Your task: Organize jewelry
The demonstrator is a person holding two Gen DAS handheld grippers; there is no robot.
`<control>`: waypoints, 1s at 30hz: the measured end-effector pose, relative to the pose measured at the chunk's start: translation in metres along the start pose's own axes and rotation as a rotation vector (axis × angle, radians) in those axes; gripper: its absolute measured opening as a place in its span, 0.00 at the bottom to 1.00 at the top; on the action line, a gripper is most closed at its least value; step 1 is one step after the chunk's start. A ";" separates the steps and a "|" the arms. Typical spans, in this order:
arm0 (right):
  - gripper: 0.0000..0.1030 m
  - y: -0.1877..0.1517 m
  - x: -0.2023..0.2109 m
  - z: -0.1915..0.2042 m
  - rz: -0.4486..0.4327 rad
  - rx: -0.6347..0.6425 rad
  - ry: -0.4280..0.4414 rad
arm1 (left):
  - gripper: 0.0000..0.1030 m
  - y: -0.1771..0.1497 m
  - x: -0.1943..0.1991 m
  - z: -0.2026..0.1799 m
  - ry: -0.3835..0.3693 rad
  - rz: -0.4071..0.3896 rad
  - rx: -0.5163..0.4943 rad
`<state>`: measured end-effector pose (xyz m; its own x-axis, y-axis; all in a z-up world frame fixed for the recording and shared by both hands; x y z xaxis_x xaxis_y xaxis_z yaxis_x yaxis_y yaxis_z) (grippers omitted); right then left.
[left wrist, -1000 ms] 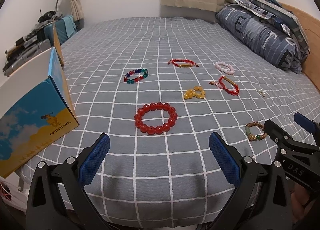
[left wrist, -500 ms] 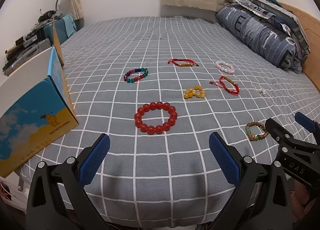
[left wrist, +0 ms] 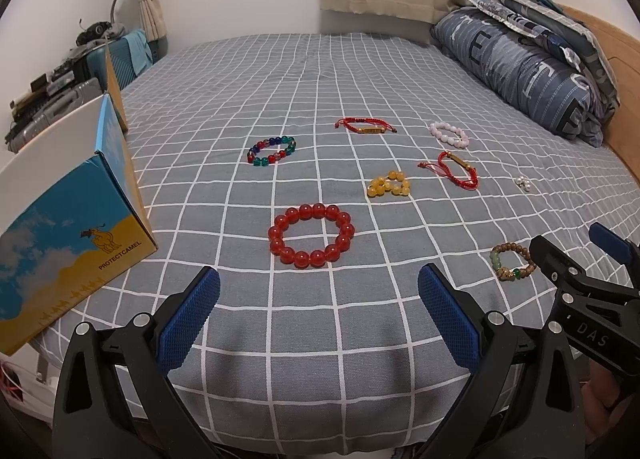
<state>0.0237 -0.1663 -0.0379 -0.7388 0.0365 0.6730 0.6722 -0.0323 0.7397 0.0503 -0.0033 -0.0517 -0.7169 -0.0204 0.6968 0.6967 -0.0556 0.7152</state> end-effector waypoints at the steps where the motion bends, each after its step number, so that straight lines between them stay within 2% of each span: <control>1: 0.91 0.000 0.000 0.000 0.000 0.000 0.000 | 0.94 0.000 0.000 0.000 -0.001 0.000 0.000; 22: 0.91 0.003 0.001 -0.005 -0.006 -0.001 -0.013 | 0.94 0.002 0.003 0.000 0.010 -0.002 0.000; 26: 0.91 0.021 0.006 -0.007 -0.019 -0.001 -0.020 | 0.95 0.020 0.008 0.003 0.017 -0.009 -0.004; 30: 0.91 0.053 0.011 -0.002 -0.051 0.004 -0.020 | 0.95 0.060 0.010 0.015 0.059 -0.044 -0.005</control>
<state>0.0514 -0.1699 0.0089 -0.7707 0.0579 0.6345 0.6342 -0.0261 0.7727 0.0854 0.0079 -0.0007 -0.7475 -0.0766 0.6598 0.6641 -0.0629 0.7450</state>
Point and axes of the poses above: each gripper's, at about its wrist camera, not at the fingertips, and x roughly against the way its jaws point, z to its left, y to its top, the point moved 7 cm from there along -x, roughly the way its jaws point, and after that the axes turned 3 degrees about -x, right-handed, at the moved point
